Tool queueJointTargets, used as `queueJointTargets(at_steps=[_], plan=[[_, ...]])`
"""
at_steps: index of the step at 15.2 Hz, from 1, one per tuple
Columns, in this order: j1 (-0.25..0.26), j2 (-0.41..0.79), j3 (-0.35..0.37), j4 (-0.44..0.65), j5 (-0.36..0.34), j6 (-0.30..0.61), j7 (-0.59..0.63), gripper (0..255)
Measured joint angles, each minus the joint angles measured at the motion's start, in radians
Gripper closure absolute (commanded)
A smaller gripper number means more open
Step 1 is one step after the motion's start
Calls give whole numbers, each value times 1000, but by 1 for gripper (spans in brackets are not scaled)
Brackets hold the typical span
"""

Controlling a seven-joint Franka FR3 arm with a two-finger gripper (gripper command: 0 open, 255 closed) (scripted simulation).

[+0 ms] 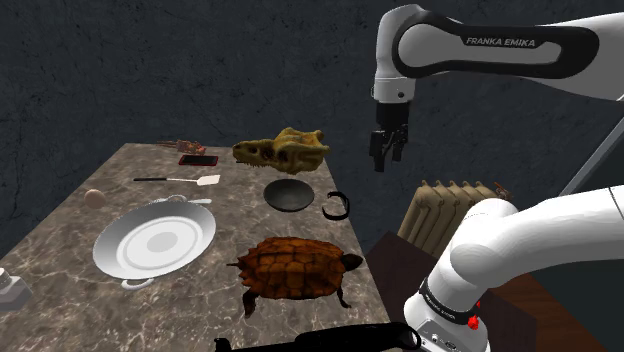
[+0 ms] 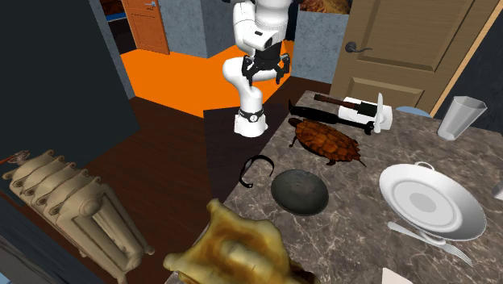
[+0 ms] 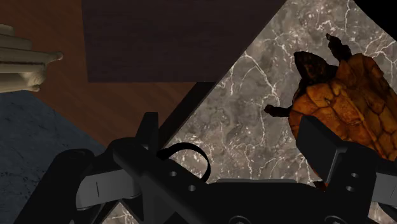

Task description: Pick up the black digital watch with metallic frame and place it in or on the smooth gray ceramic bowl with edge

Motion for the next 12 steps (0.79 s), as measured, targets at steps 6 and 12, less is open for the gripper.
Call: queueJointTargets(at_steps=[6, 12], plan=[[1, 55, 20, -81, 3, 166, 30, 0], [-2, 175, 46, -179, -3, 430, 75, 0]])
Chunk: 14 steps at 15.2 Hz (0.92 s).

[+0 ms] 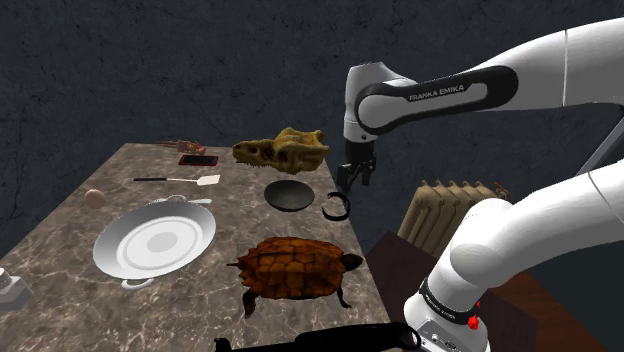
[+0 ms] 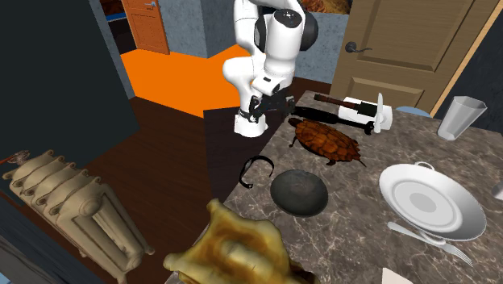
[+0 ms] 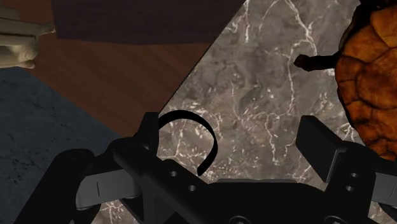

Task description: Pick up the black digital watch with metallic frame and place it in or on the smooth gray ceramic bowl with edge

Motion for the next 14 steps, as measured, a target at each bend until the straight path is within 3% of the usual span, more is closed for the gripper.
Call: queueJointTargets(at_steps=[9, 14], plan=[[-14, 311, 46, -19, -44, 398, 102, 0], [-27, 402, 46, -35, -71, 518, 121, 0]])
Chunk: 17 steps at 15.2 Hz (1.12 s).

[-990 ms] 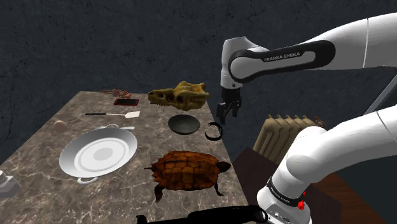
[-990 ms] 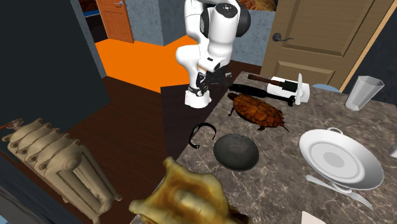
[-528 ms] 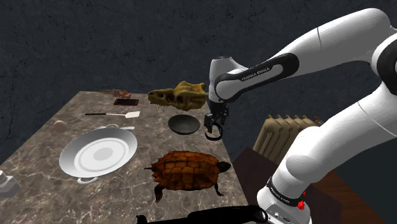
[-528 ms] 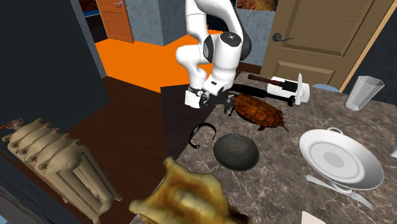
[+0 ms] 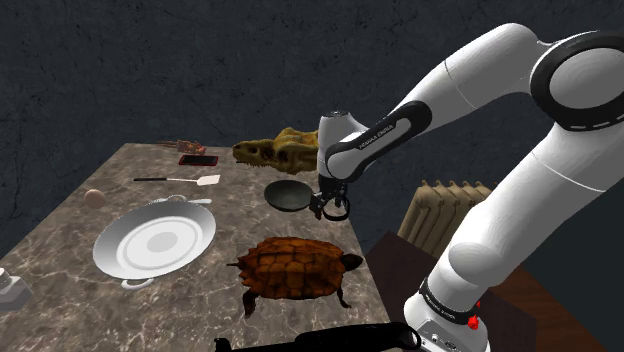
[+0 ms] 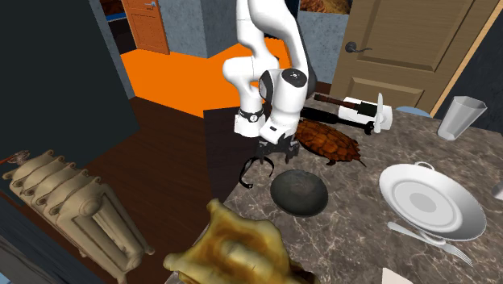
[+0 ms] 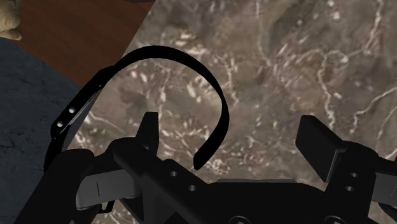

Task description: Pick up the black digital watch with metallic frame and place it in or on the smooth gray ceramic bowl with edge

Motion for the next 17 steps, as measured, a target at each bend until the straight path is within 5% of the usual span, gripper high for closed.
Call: queueJointTargets(at_steps=[10, 11, 17], plan=[[-6, 53, -1, -20, -16, 74, 10, 0], [-6, 53, -1, -20, -16, 74, 10, 255], [-5, 43, 0, -21, -14, 75, 4, 255]])
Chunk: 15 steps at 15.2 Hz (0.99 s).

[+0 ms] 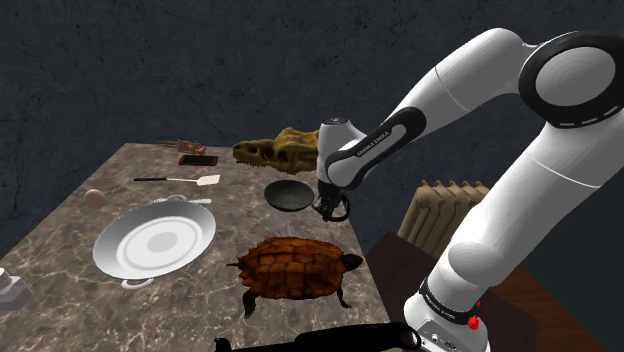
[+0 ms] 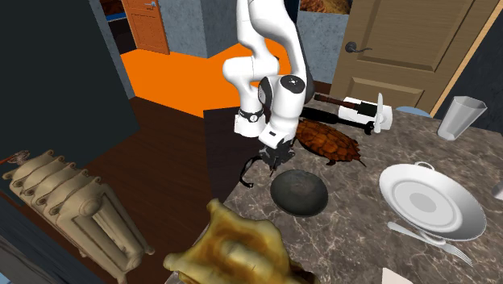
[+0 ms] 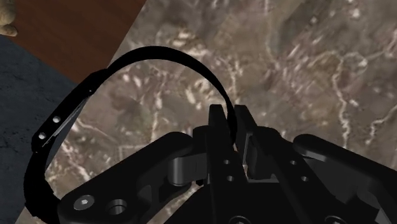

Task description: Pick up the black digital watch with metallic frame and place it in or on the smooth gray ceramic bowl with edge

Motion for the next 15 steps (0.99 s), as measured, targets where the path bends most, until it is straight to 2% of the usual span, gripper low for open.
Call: queueJointTargets(at_steps=[5, 15], plan=[[-1, -1, -1, 2, 0, -9, 2, 255], [6, -112, -4, 39, 26, -160, -21, 255]])
